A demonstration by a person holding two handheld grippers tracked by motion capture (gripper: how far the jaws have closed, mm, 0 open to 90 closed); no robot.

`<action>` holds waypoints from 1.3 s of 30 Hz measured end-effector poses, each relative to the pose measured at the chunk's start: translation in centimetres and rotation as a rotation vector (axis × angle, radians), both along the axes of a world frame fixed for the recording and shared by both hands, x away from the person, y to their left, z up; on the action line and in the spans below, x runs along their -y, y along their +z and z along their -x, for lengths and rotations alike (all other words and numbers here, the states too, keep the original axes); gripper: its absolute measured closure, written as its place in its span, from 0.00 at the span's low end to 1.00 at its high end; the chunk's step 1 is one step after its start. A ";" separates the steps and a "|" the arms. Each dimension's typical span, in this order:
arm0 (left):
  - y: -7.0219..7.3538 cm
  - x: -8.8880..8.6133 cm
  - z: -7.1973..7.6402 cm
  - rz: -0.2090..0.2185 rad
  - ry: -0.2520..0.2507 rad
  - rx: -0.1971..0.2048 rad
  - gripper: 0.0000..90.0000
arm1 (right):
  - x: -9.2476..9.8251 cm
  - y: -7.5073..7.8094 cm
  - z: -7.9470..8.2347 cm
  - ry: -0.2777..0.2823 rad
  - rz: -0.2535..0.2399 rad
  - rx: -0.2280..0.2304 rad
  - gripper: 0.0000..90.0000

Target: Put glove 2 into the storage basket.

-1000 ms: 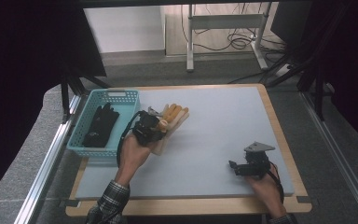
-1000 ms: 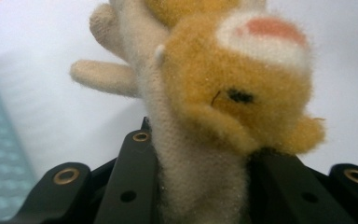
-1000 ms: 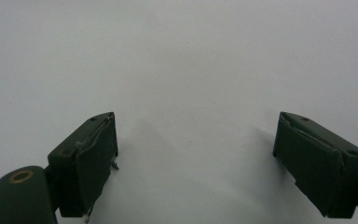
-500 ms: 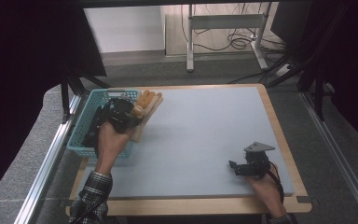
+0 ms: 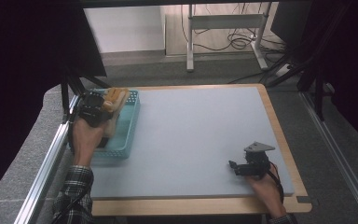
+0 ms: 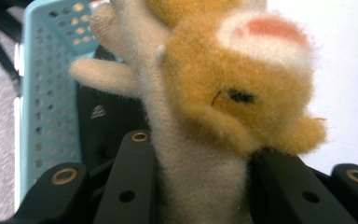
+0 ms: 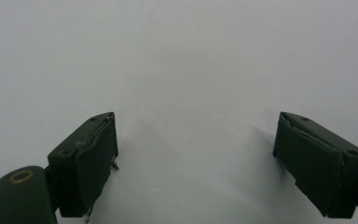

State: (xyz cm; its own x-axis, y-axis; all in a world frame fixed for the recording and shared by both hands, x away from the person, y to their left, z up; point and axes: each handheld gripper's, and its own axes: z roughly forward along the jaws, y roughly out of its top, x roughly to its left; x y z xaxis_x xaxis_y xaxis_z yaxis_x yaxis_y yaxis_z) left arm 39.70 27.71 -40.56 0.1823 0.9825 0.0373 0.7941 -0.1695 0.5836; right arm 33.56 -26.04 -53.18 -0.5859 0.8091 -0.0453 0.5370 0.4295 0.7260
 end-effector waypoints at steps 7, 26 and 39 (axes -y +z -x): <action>-2.3 -0.1 -2.0 -0.024 0.016 -0.070 0.80 | 0.0 0.0 0.0 -0.001 0.000 0.000 0.15; -8.2 1.7 -6.7 -0.017 0.000 -0.222 0.77 | 0.0 0.0 0.0 0.000 -0.001 0.000 0.15; -9.3 2.1 -8.1 0.005 -0.008 -0.279 0.49 | 0.0 0.0 0.0 0.000 -0.001 0.000 0.15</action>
